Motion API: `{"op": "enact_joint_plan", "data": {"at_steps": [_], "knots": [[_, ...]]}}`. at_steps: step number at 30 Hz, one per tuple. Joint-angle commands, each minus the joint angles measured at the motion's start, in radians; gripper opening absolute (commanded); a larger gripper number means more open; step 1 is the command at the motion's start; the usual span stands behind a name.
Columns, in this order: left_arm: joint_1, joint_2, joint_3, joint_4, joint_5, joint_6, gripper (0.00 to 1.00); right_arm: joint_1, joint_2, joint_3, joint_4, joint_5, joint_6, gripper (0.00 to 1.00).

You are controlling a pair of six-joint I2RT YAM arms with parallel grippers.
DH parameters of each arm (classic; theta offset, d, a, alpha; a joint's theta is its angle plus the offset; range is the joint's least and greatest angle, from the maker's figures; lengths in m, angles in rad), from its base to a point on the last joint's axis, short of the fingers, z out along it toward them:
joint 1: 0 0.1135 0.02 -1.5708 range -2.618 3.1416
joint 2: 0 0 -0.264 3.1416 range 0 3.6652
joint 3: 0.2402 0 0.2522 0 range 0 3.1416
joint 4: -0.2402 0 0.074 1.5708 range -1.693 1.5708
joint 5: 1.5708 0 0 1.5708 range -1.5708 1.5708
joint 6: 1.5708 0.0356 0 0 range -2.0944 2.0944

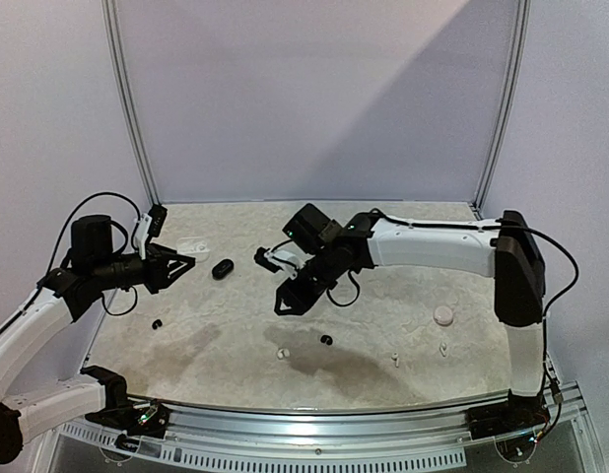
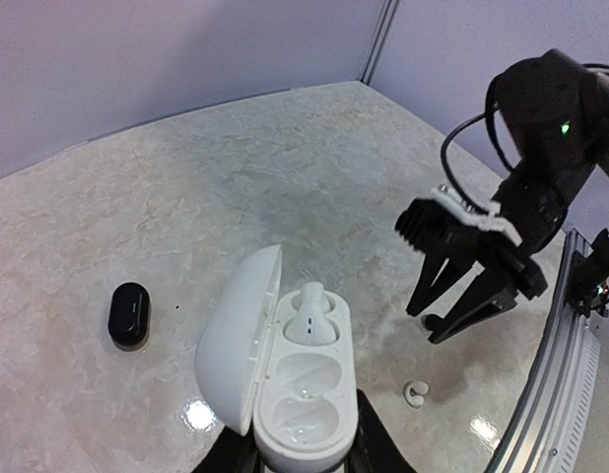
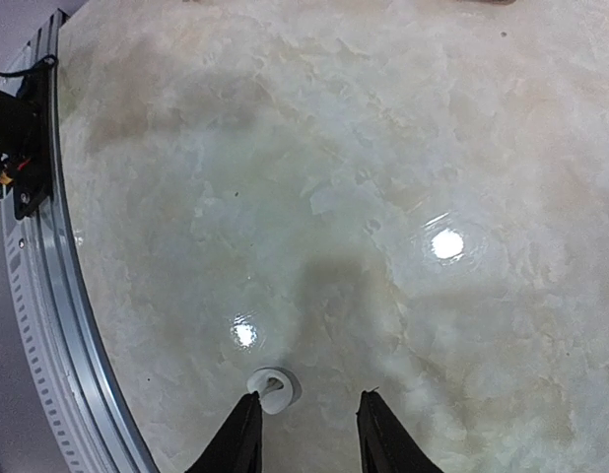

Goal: Insert the wireless bluetooth earbuds into the charging case
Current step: Pick up the left earbud from the center of the board.

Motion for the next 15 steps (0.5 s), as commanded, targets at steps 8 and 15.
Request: {"op": "enact_joint_plan", "data": {"at_steps": [8, 15], "knots": [[-0.011, -0.007, -0.016, 0.002, -0.013, 0.023, 0.0, 0.008, 0.196, 0.091, -0.095, -0.098, -0.186, 0.28], [-0.011, -0.007, -0.021, 0.0, -0.018, 0.023, 0.0, 0.02, 0.221, 0.065, -0.102, -0.132, -0.202, 0.26]]}}
